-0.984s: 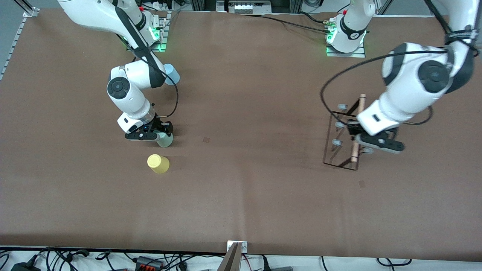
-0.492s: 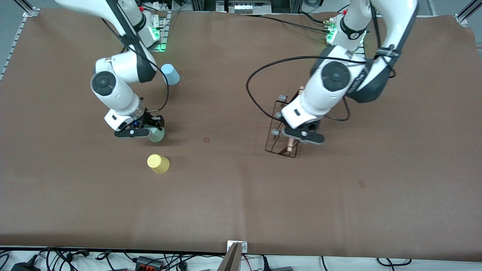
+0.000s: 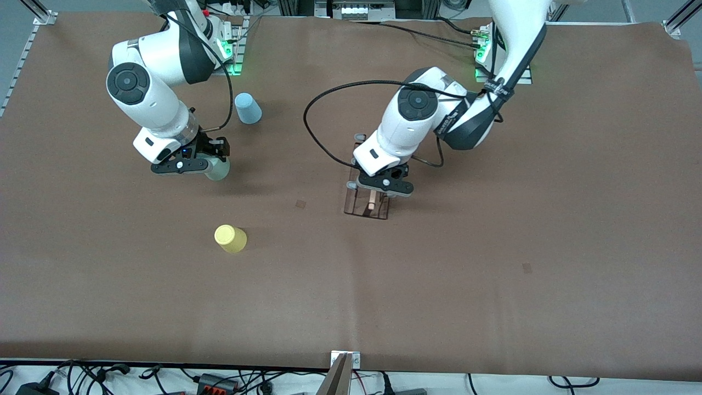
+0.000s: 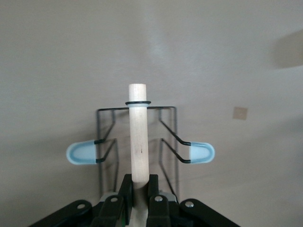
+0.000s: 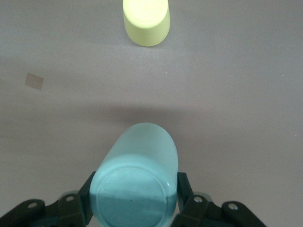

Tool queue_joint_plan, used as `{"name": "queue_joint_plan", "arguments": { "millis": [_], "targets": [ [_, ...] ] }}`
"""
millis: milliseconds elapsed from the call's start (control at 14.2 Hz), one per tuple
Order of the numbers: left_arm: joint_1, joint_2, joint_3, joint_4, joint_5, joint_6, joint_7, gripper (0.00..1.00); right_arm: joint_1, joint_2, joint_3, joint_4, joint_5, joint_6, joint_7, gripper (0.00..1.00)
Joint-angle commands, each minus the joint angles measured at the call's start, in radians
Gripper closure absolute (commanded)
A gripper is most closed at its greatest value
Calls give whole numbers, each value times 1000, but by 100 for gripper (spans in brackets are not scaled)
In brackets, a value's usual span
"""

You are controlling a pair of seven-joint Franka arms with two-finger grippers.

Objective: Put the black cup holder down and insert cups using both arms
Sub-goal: 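Carry the rack to the table middle with the left gripper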

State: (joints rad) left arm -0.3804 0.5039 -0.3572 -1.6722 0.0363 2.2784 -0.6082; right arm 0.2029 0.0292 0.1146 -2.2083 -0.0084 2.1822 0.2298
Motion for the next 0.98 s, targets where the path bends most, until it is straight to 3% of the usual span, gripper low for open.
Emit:
{"name": "queue_joint_plan", "arguments": {
  "millis": [0,422,492,562,633,914],
  "targets": [
    [-34,37,9,72,17,-11,-76,99,-7,8,8,12,-10,-7,0,98],
    [-57,50,10,81,19,-7,-140,96,-5,14,8,12,-10,-1,2,97],
    [-57,50,10,81,19,-7,-142,80,3,14,10,12,-16,-5,-7,96],
    [-57,50,10,81,19,-7,-142,44,3,14,11,12,-18,-4,-1,96],
    [-54,48,10,81,19,-7,-140,0,4,14,10,12,-18,-4,0,96],
    [4,-2,10,85,77,-103,-82,0,7,12,10,13,-18,-5,8,96]
  ]
}}
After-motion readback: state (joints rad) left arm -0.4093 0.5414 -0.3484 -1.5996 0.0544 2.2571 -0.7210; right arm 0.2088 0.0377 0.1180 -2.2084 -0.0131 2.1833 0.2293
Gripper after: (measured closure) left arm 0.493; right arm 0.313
